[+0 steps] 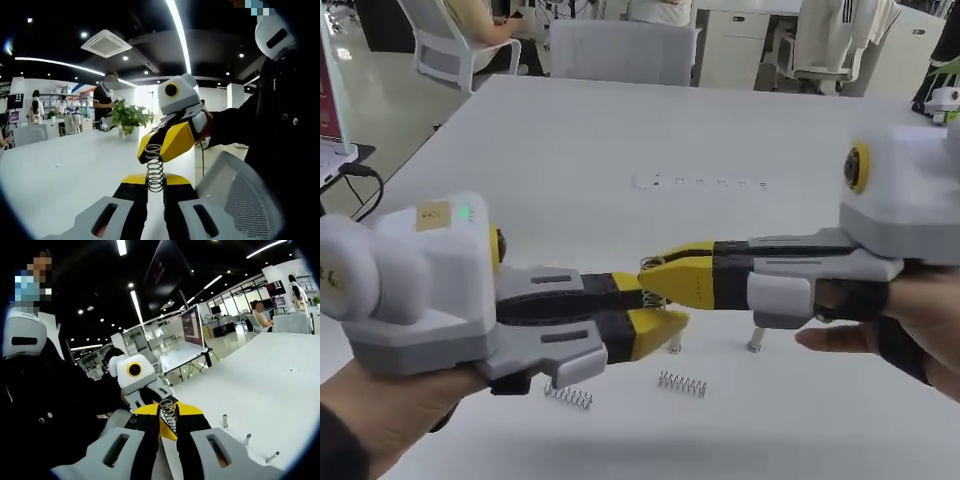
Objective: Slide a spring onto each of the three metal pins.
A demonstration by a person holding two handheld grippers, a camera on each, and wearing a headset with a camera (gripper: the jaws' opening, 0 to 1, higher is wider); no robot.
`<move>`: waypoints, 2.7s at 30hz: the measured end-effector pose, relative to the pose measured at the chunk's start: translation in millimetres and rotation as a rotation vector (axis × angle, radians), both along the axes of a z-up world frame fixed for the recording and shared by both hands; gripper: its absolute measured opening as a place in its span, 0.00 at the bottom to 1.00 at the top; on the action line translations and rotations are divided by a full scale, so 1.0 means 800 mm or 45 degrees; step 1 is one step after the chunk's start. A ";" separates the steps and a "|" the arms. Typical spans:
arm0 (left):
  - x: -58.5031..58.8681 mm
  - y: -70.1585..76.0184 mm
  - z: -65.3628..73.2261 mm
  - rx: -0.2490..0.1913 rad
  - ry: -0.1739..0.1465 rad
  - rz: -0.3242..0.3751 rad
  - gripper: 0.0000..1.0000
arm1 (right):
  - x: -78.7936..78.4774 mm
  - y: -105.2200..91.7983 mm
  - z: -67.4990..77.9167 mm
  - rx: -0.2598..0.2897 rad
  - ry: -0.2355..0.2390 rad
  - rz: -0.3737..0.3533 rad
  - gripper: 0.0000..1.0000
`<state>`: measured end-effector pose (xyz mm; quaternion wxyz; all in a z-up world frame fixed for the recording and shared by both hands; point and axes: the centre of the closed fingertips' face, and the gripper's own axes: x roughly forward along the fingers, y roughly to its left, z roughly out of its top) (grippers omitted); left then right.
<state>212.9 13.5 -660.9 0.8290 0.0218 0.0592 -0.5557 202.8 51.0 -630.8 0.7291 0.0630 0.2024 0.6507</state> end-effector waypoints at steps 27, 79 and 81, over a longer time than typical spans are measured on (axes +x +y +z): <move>-0.035 -0.025 -0.073 0.474 -0.061 -0.196 0.02 | -0.040 -0.031 -0.075 -0.833 -0.406 0.369 0.09; -0.007 0.057 -0.106 0.384 0.123 0.029 0.50 | 0.010 -0.083 -0.089 -1.065 -0.368 0.313 0.09; -0.005 0.066 -0.109 0.382 0.127 0.056 0.52 | 0.015 -0.088 -0.089 -1.068 -0.363 0.298 0.09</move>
